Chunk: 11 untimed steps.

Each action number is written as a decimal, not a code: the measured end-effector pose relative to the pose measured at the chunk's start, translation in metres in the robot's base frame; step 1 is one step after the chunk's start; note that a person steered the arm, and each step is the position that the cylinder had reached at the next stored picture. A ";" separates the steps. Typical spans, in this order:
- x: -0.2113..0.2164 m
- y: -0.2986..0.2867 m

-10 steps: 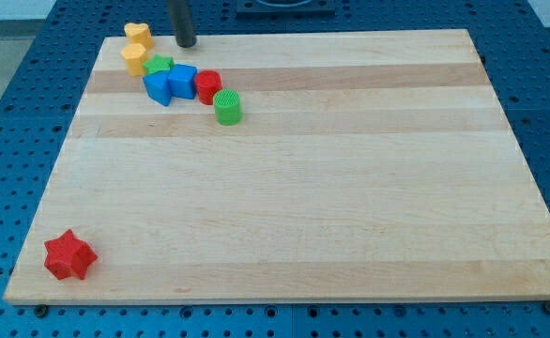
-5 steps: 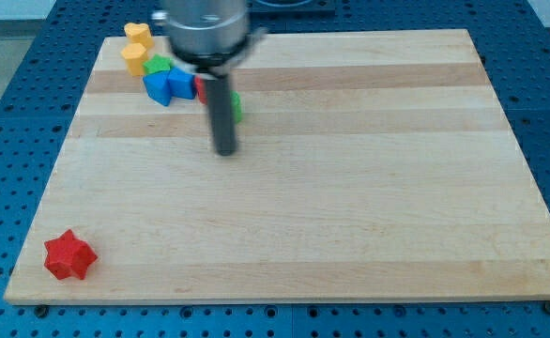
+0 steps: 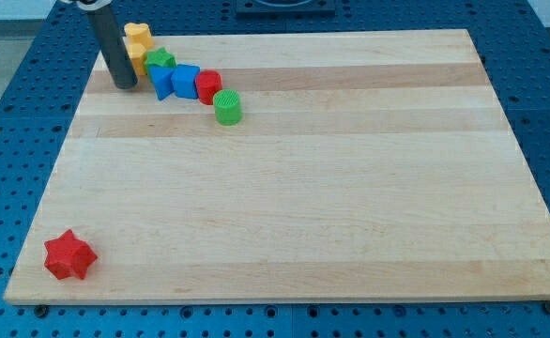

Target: Slide yellow hexagon in between the green star and yellow heart

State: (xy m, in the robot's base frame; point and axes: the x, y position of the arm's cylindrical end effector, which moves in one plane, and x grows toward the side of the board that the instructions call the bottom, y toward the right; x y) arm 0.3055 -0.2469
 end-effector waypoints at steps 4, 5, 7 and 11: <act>-0.035 0.017; -0.035 0.014; -0.036 0.013; -0.051 0.008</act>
State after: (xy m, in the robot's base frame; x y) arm 0.2548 -0.2392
